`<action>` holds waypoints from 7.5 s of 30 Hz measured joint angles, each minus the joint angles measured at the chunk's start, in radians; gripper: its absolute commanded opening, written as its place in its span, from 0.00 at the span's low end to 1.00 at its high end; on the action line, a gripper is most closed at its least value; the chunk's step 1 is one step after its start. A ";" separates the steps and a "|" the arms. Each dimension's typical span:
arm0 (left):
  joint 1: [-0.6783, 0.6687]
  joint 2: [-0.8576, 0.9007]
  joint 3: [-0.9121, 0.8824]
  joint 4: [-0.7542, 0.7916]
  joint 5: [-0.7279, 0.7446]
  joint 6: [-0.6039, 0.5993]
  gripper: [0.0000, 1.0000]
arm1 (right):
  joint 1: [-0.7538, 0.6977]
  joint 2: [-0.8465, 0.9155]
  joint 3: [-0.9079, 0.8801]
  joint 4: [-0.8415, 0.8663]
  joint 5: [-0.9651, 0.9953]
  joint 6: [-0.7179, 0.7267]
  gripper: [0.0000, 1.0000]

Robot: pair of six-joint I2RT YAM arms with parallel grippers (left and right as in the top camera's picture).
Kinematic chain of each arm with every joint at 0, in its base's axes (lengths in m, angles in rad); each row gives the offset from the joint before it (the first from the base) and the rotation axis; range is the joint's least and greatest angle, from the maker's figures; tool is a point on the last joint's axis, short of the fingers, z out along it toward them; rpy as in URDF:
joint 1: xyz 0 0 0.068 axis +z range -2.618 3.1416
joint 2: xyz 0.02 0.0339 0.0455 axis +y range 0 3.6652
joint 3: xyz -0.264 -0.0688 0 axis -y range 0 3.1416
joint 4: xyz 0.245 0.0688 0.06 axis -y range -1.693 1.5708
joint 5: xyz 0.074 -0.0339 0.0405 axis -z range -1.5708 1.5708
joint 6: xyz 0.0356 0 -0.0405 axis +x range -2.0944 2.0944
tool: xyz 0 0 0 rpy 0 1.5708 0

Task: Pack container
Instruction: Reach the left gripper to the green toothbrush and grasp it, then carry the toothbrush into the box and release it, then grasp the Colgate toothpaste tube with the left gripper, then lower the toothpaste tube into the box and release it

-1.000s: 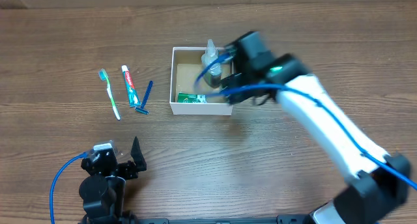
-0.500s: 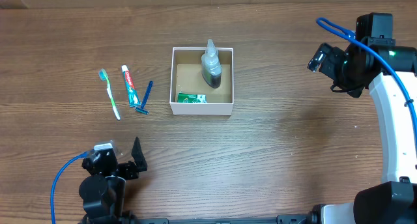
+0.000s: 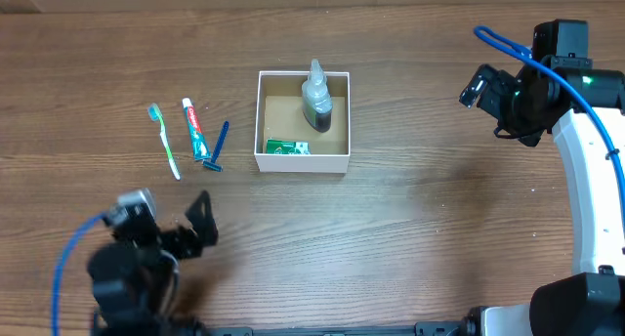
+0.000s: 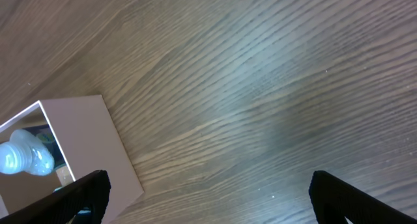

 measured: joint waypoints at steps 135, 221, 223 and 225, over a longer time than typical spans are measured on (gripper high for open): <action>-0.124 1.953 1.329 -0.555 -0.275 -0.021 0.49 | 0.000 0.000 0.000 -0.002 -0.002 0.000 1.00; -0.275 1.970 1.387 -0.555 -0.132 0.362 0.56 | 0.000 0.000 0.000 -0.002 -0.002 0.000 1.00; -0.275 1.970 1.355 -0.529 -0.132 0.359 0.49 | 0.000 0.000 0.000 -0.002 -0.002 0.001 1.00; -0.275 1.971 1.339 -0.521 -0.133 0.354 0.39 | 0.000 0.000 0.000 -0.003 -0.002 0.000 1.00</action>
